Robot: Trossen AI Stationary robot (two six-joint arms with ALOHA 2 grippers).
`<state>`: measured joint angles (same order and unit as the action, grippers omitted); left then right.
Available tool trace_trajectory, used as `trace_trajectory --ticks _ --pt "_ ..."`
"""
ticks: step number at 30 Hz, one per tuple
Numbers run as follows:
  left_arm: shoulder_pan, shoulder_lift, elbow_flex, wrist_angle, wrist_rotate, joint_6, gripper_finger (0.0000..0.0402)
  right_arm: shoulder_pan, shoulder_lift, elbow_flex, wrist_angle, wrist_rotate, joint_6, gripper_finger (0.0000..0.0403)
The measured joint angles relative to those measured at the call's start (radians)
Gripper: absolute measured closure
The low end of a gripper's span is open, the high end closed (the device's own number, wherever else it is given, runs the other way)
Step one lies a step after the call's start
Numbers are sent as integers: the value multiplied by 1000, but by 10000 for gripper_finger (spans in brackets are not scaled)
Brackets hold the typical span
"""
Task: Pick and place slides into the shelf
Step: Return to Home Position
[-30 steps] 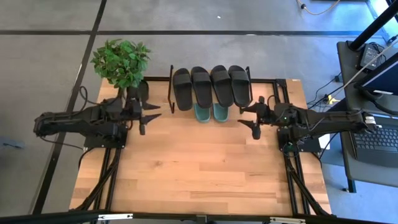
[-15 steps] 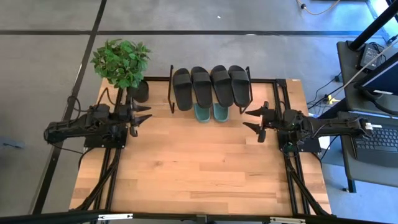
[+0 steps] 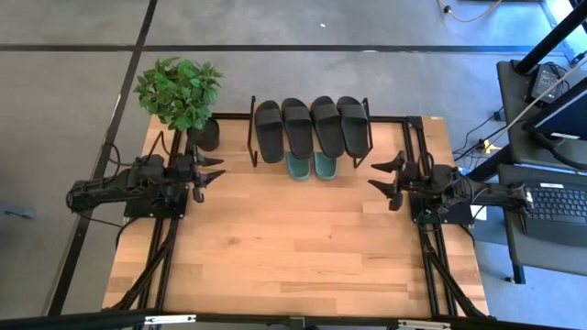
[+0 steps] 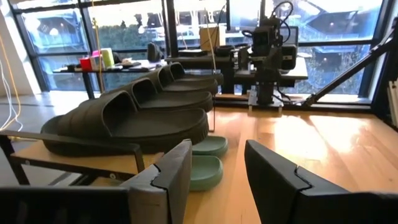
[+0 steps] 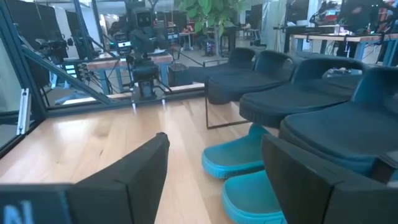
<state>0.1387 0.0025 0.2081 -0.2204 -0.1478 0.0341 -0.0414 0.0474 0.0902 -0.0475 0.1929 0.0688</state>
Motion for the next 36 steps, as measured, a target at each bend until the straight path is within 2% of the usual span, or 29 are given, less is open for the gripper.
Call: trace_trajectory --ticks 3,8,24,36 --pt "0 0 0 6 0 -5 259 0 -47 0 -45 0 -2 146" --pt "0 0 -57 76 7 -24 259 0 -45 0 -57 0 -14 146" --pt "0 0 -158 138 -26 -63 259 0 -46 0 -56 0 -21 146" --pt "0 0 -166 162 -29 -9 259 0 -46 0 -121 -2 -29 146"
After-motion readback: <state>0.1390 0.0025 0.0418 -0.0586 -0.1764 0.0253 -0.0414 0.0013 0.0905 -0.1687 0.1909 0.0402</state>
